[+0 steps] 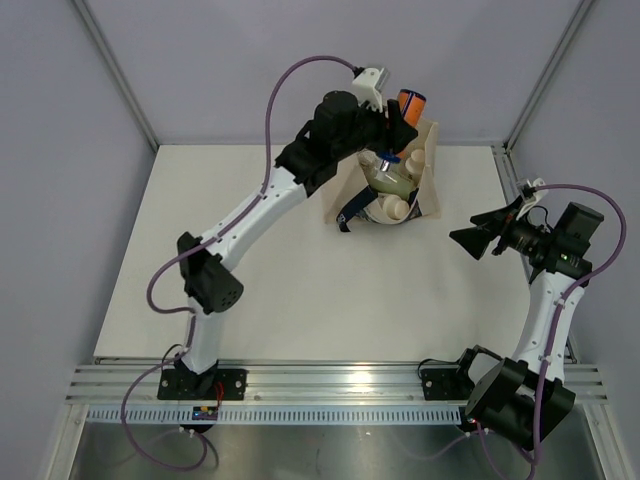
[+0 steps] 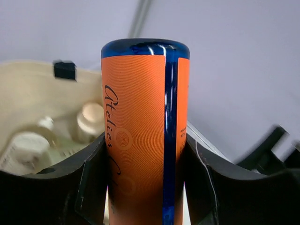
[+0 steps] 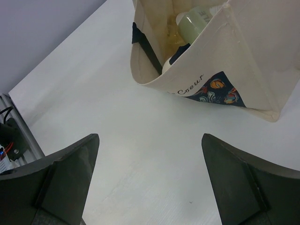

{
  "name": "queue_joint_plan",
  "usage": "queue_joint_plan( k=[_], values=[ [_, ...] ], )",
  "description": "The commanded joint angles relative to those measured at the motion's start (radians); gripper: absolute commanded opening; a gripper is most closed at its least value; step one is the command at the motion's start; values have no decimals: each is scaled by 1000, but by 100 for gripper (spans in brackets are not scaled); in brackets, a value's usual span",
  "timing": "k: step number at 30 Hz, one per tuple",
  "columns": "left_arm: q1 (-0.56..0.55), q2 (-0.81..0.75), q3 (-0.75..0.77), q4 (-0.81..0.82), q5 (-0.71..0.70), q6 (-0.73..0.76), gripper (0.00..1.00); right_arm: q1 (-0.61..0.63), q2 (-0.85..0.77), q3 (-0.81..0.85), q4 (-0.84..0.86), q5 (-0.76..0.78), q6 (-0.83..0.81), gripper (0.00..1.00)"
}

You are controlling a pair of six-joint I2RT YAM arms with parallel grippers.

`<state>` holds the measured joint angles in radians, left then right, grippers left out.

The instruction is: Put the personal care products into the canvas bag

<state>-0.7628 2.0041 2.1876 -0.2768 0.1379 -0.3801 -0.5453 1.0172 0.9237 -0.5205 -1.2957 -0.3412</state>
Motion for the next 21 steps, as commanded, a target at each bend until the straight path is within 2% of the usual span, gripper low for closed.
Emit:
queue_joint_plan(
  k=[1, 4, 7, 10, 11, 14, 18, 21],
  values=[
    [28, 154, 138, 71, -73, 89, 0, -13, 3, 38, 2, -30, -13, 99],
    [30, 206, 124, 154, -157, 136, 0, -19, 6, 40, 1, -34, -15, 99],
    [26, 243, 126, 168, -191, 156, 13, -22, 11, 38, 5, -37, -12, 100],
    [23, 259, 121, 151, -202, 164, 45, -22, 14, 38, 5, -43, -13, 99],
    [23, 260, 117, 145, -202, 167, 61, -22, 14, 38, 5, -43, -12, 100],
    [20, 252, 110, 110, -212, 172, 86, -22, 17, 35, 5, -43, -16, 100],
    [20, 216, 103, 88, -212, 167, 96, -22, 18, 37, -13, -37, -38, 99],
    [20, 180, 98, 59, -213, 167, 99, -22, 18, 37, -33, -19, -58, 100]
  ],
)
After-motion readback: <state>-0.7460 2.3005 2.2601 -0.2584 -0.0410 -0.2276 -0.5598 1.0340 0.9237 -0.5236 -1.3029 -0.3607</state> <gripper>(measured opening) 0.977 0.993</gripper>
